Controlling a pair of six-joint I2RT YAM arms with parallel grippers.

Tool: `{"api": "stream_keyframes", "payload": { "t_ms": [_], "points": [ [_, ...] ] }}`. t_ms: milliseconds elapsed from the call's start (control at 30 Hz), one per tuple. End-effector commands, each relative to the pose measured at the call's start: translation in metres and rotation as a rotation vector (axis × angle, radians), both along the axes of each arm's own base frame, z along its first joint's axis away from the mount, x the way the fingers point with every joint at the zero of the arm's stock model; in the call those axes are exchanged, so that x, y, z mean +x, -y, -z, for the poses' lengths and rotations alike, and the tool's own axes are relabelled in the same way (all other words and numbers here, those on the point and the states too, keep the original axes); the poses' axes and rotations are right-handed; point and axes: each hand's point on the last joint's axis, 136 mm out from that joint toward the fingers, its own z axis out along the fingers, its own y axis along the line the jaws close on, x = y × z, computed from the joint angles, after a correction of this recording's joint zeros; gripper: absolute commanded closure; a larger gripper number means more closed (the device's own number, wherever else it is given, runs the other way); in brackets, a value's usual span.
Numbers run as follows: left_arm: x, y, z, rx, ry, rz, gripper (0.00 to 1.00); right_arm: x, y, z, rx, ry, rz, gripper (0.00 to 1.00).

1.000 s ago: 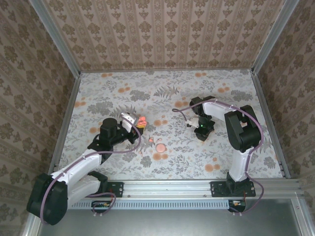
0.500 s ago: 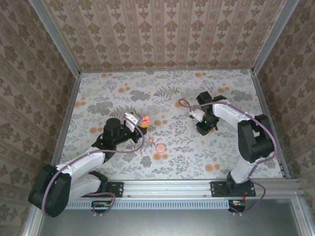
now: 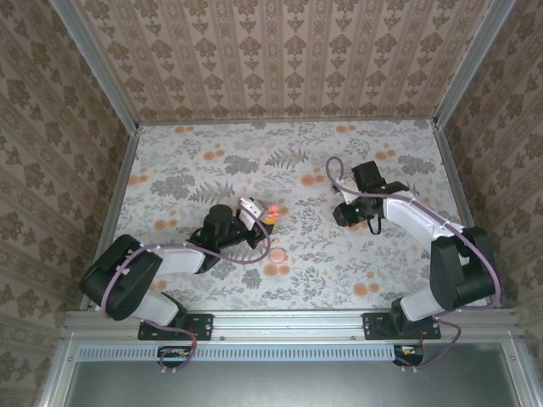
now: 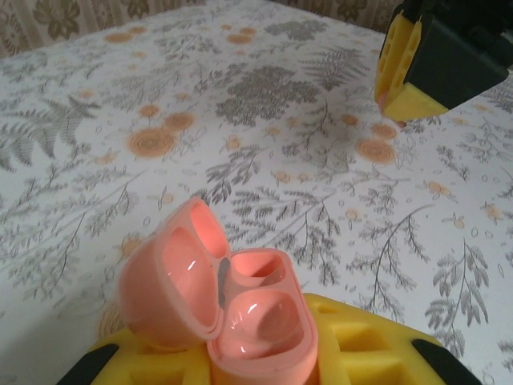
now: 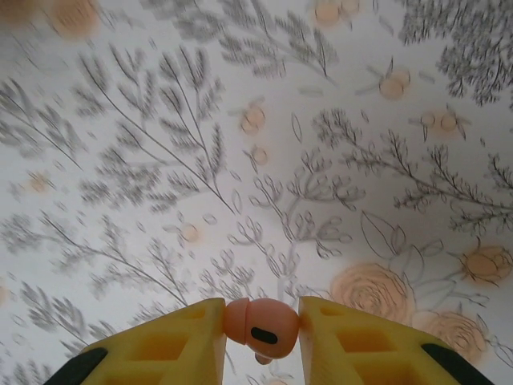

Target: Insert the wireless bluetooth earbuds into the charging case

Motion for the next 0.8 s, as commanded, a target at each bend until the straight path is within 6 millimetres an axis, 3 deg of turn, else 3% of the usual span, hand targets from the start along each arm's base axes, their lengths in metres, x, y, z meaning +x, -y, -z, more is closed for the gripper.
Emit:
{"api": "stream_keyframes", "payload": {
  "t_ms": [0,400,500,633,767],
  "points": [
    [0.013,0.016,-0.034,-0.104,0.104,0.005,0.82,0.014,-0.016,-0.033,0.187,0.131,0.081,0.70],
    [0.021,0.046,-0.041,-0.146,0.133,0.096,0.82,0.007,-0.025,-0.080,0.473,0.417,0.191,0.69],
    [0.026,0.048,-0.037,-0.121,0.129,0.086,0.82,0.006,-0.015,-0.071,0.410,0.364,0.250,0.65],
    [0.033,0.043,-0.032,-0.106,0.102,0.050,0.82,0.000,-0.007,-0.056,0.327,0.169,0.346,0.54],
    [0.039,0.033,-0.033,-0.116,0.068,0.020,0.82,-0.009,0.005,-0.039,0.223,0.018,0.420,0.52]
  ]
}}
